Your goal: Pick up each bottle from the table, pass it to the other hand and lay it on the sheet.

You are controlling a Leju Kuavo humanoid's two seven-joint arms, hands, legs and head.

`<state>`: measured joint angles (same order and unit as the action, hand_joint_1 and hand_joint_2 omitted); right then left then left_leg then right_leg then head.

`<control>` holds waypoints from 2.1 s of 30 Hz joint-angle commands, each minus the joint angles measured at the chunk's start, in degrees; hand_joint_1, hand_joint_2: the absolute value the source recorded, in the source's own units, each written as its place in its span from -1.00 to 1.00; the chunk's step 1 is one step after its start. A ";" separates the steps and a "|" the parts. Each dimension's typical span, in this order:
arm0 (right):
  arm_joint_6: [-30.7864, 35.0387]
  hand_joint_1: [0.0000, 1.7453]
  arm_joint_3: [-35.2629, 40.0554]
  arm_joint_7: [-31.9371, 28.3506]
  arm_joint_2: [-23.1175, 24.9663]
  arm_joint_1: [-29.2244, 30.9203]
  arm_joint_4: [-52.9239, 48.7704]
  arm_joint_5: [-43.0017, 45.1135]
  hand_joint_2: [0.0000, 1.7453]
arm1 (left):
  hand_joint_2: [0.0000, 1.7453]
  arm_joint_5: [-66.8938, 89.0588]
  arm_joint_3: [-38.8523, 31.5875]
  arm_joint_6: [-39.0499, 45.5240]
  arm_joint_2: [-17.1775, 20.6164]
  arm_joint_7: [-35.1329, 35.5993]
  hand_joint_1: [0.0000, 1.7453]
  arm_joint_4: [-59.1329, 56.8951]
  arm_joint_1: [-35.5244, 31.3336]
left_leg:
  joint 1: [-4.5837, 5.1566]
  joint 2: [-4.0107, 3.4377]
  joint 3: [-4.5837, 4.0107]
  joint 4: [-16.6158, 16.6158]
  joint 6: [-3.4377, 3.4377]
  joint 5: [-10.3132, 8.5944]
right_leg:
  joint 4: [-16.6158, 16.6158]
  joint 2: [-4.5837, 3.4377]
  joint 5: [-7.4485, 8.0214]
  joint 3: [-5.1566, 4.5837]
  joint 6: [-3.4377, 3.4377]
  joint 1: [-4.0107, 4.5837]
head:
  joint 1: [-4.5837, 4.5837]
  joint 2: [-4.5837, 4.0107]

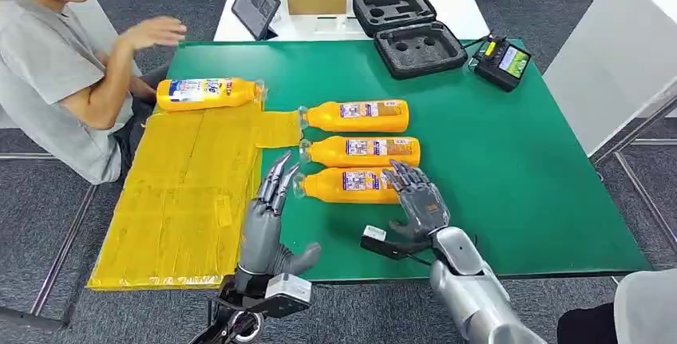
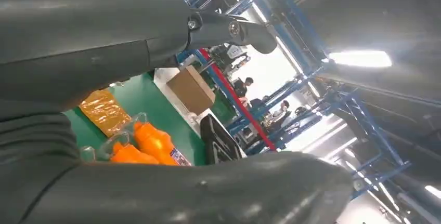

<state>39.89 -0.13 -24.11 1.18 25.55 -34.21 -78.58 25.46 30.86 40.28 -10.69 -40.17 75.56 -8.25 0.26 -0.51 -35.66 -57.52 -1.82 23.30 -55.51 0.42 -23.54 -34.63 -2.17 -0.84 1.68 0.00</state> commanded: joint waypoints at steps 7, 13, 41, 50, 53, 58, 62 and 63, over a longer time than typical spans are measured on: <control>0.11 -1.00 3.98 -0.92 0.35 4.42 6.27 -0.39 1.00 | -1.00 0.61 -0.57 -0.28 0.34 0.17 -1.00 -0.33 -1.00 | -0.08 -0.01 0.32 0.00 0.14 0.14 | 0.01 -0.08 -0.12 0.32 0.11 0.07 | 0.00 0.00; -0.91 -1.00 4.62 -0.81 0.75 6.69 9.48 0.35 1.00 | -1.00 0.15 -0.59 -0.28 -0.14 0.17 -1.00 -1.11 -2.12 | -0.07 -0.04 0.28 -0.03 0.13 0.13 | -0.02 -0.11 -0.10 0.26 0.11 0.06 | 0.00 0.00; -7.67 -1.00 3.40 -1.60 2.19 9.92 16.53 4.30 1.00 | -1.00 0.19 -0.54 -0.28 -0.57 0.17 -1.00 -3.11 -3.08 | -0.04 0.02 0.21 0.04 0.08 0.03 | 0.04 -0.03 -0.04 0.20 0.07 0.04 | 0.00 0.00; -11.00 0.86 3.56 -1.26 1.94 10.28 17.19 4.58 1.00 | -1.00 -0.58 -0.51 -0.28 -0.85 0.17 -1.00 -3.47 -3.95 | -0.07 0.09 0.29 0.02 0.10 0.07 | 0.04 0.02 -0.08 0.29 0.09 0.06 | 0.00 0.00; -11.47 0.74 3.60 -1.18 2.10 10.32 17.31 4.60 1.00 | -1.00 -0.55 -0.58 -0.28 -0.89 0.17 -1.00 -3.43 -3.93 | -0.08 0.10 0.27 0.03 0.09 0.05 | 0.07 0.05 -0.06 0.29 0.07 0.07 | 0.00 0.00; -11.96 -0.58 4.45 -0.91 2.66 9.98 16.93 4.23 1.00 | -1.00 -0.32 -1.26 -0.28 -0.87 0.17 -1.00 -2.80 -3.71 | -0.10 0.10 0.41 0.05 0.14 0.10 | 0.07 0.04 -0.12 0.43 0.11 0.09 | 0.02 0.00; -11.96 -0.58 4.45 -0.91 2.66 9.98 16.93 4.23 1.00 | -1.00 -0.32 -1.26 -0.28 -0.87 0.17 -1.00 -2.80 -3.71 | -0.06 0.06 0.24 0.04 0.08 0.03 | 0.05 0.02 -0.04 0.24 0.07 0.06 | 0.02 0.00; -11.96 -0.74 4.45 -0.91 2.66 9.98 16.93 4.23 1.00 | -1.00 -0.32 -1.26 -0.28 -0.87 0.17 -1.00 -2.80 -3.71 | -0.09 0.09 0.32 0.02 0.12 0.08 | 0.04 0.02 -0.08 0.33 0.10 0.08 | 0.00 0.00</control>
<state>29.07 3.13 -25.27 3.34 35.34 -21.51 -74.23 25.11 30.69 40.26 -12.00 -40.17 75.54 -10.22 0.25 -0.52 -35.57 -57.52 -1.82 23.30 -55.51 0.40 -23.54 -34.57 -2.17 -0.82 1.68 0.00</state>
